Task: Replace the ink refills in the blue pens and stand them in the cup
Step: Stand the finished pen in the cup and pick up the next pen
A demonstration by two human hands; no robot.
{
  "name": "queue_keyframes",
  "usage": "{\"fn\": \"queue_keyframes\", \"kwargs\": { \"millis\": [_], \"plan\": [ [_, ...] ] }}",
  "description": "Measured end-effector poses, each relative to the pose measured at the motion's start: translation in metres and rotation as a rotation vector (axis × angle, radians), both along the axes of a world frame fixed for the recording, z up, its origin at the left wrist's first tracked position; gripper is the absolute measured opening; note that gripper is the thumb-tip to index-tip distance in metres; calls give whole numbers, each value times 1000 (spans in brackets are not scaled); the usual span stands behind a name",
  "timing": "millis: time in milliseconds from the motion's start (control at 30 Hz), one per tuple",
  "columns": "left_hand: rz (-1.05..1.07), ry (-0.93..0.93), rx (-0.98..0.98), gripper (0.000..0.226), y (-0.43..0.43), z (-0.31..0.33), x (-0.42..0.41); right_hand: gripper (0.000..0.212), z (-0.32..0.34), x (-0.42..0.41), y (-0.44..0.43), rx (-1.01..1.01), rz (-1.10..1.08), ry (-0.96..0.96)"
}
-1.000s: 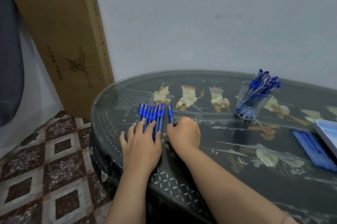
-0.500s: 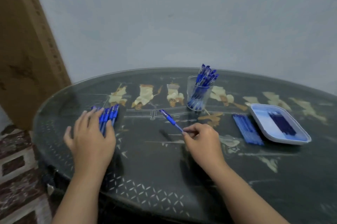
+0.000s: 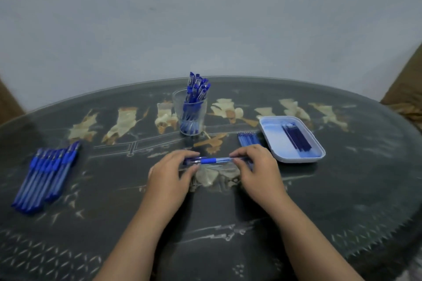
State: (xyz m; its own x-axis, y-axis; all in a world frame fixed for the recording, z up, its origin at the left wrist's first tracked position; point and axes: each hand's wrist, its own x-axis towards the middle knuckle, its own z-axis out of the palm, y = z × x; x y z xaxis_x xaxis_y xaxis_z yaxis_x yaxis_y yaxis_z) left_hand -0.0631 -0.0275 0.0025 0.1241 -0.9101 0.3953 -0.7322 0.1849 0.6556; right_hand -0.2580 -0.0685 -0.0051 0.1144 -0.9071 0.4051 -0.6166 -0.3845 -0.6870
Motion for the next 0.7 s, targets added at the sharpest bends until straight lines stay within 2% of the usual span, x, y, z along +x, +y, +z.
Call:
{"fn": "queue_keyframes", "kwargs": {
  "millis": [200,433,700],
  "plan": [
    [-72,32,6,27,-13,-8,-10,19,-12,-6,-4,-90,22,35],
    [-100,174,-2,29,-13,-6,-11,20,-16,0,-6,-266,15,55],
    [-122,141,-81,25,-11,-5,-8,24,-17,5,-10,-229,34,-14]
  ]
}}
